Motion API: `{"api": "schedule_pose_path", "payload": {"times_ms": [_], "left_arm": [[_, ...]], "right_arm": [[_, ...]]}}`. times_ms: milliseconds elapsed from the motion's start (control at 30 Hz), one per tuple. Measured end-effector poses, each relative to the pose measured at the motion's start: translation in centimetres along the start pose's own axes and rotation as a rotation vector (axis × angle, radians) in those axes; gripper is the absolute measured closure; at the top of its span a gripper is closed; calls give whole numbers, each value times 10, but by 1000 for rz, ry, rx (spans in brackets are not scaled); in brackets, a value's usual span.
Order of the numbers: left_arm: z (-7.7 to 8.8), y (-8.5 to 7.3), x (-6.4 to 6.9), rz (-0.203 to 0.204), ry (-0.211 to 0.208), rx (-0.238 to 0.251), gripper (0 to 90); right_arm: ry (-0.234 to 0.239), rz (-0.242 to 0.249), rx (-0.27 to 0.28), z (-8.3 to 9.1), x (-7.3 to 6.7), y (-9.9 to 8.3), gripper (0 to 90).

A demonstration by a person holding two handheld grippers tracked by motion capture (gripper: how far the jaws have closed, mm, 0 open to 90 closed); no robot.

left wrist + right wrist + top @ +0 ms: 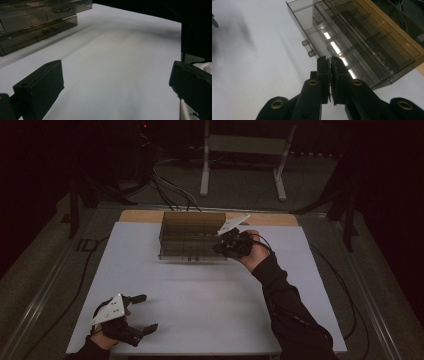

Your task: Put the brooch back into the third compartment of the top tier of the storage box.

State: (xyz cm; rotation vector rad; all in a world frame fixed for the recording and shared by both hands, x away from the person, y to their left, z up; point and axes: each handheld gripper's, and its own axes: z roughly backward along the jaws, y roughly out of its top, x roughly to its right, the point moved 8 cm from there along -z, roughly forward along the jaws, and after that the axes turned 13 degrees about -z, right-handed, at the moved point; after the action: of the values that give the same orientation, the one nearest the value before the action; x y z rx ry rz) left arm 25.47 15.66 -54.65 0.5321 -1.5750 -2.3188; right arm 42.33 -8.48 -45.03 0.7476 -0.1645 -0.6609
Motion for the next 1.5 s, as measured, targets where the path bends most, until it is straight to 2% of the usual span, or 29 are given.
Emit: {"api": "schedule_pose_path", "payload": {"times_ms": [467, 1033, 1500], "left_arm": [[1, 0, 0, -3, -1, 2, 5], [0, -1, 0, 2, -2, -2, 5], [0, -2, -1, 1, -2, -3, 5]], "right_arm": [[9, -12, -28, -22, 5, 10, 862], [-2, -59, -89, -49, 32, 7, 860], [-5, -84, -120, -62, 42, 0, 857]]}}
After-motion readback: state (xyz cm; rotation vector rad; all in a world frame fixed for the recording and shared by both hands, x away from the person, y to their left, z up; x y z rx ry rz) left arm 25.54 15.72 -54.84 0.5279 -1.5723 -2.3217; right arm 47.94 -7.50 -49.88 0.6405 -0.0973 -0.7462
